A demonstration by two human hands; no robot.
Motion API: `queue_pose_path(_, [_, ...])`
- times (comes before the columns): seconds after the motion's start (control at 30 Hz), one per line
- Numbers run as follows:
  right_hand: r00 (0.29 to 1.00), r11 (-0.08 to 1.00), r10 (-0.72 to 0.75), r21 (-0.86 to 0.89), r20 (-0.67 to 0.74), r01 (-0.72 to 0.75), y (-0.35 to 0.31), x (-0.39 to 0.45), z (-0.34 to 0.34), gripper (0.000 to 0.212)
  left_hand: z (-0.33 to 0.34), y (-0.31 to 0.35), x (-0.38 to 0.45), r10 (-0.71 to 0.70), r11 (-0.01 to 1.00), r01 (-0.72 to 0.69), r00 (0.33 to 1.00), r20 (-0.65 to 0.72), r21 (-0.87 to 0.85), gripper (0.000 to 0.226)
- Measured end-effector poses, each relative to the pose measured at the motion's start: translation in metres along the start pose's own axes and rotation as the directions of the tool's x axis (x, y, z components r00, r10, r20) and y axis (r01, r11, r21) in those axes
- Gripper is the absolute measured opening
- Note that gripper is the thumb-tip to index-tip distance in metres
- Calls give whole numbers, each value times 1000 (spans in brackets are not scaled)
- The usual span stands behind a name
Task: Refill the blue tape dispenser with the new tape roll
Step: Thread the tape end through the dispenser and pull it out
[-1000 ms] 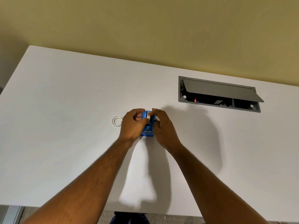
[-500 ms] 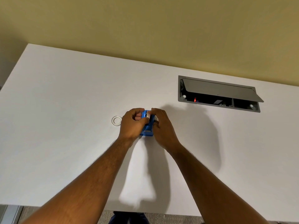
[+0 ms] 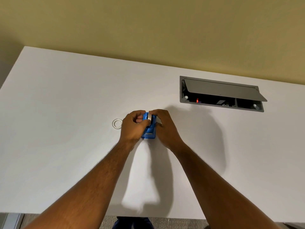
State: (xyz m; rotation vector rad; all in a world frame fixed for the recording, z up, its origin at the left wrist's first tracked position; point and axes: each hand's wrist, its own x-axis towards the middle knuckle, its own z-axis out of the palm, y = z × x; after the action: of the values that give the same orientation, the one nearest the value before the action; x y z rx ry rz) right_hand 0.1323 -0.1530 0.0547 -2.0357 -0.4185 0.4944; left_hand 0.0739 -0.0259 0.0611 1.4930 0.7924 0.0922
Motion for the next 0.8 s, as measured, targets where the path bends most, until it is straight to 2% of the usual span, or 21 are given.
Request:
queue_pose_path(0.27, [998, 995, 70, 66, 1, -70, 0, -3, 2, 47, 0, -2, 1, 7, 1000, -7, 1000, -3, 6, 35])
queue_pose_path(0.33, [996, 996, 81, 24, 23, -81, -1, 2, 1, 52, 0, -3, 2, 11, 1000, -11, 1000, -7, 14, 37])
queue_pose_path(0.4, [996, 997, 79, -28, 34, -78, -2, 5, 2, 47, 0, -6, 3, 15, 1000, -15, 1000, -11, 24, 37])
queue_pose_path(0.53, [999, 999, 47, -24, 18, -47, 0, 4, 3, 29, 0, -8, 5, 15, 1000, -14, 1000, -16, 22, 36])
queue_pose_path(0.8, [997, 996, 60, -65, -40, -62, 1, -6, 6, 37, 0, -10, 6, 31, 1000, -30, 999, -12, 5, 36])
